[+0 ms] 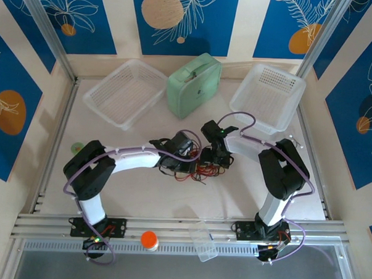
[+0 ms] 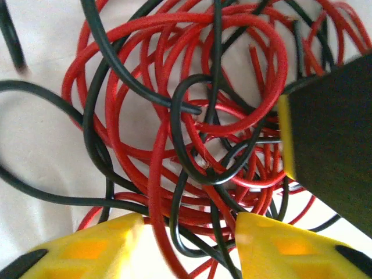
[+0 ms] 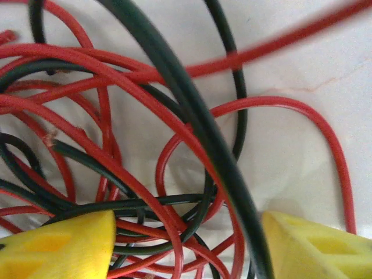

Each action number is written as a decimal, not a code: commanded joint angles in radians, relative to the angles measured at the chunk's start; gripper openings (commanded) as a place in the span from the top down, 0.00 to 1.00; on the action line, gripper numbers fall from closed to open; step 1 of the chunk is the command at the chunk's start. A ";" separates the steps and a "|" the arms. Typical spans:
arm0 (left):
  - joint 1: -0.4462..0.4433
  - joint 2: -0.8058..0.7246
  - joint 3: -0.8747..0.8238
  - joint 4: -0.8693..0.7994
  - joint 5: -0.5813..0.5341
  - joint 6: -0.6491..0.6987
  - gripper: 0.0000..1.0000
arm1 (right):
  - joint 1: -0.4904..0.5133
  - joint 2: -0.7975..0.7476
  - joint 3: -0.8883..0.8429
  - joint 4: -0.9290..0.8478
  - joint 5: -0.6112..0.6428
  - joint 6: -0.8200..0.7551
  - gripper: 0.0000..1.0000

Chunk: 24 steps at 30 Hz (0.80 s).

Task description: Untangle the cables

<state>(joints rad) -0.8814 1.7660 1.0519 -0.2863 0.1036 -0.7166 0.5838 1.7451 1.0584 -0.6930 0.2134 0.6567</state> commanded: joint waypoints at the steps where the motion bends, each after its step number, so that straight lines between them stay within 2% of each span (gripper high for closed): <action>1: -0.006 0.044 0.003 -0.035 -0.071 -0.006 0.71 | 0.013 0.056 -0.035 0.044 0.009 0.041 0.41; 4: 0.003 0.052 0.002 -0.094 -0.177 0.001 0.88 | 0.009 0.024 -0.057 0.046 0.039 0.081 0.63; 7: 0.038 0.030 -0.023 -0.121 -0.246 0.009 0.94 | -0.005 -0.029 -0.095 0.054 0.050 0.126 0.83; 9: 0.074 -0.001 -0.046 -0.129 -0.276 0.017 0.96 | -0.012 -0.078 -0.132 0.067 0.055 0.165 0.91; 15: 0.171 -0.101 -0.070 -0.176 -0.339 0.073 0.96 | -0.034 -0.232 -0.276 0.169 -0.011 0.306 1.00; 21: 0.222 -0.172 -0.064 -0.216 -0.388 0.113 0.94 | -0.039 -0.342 -0.397 0.257 -0.058 0.447 1.00; 24: 0.230 -0.190 -0.068 -0.223 -0.396 0.118 0.94 | -0.041 -0.371 -0.406 0.249 -0.063 0.453 0.97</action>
<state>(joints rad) -0.6704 1.6073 0.9989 -0.4271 -0.1856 -0.6216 0.5510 1.4017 0.6685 -0.3794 0.1337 1.0470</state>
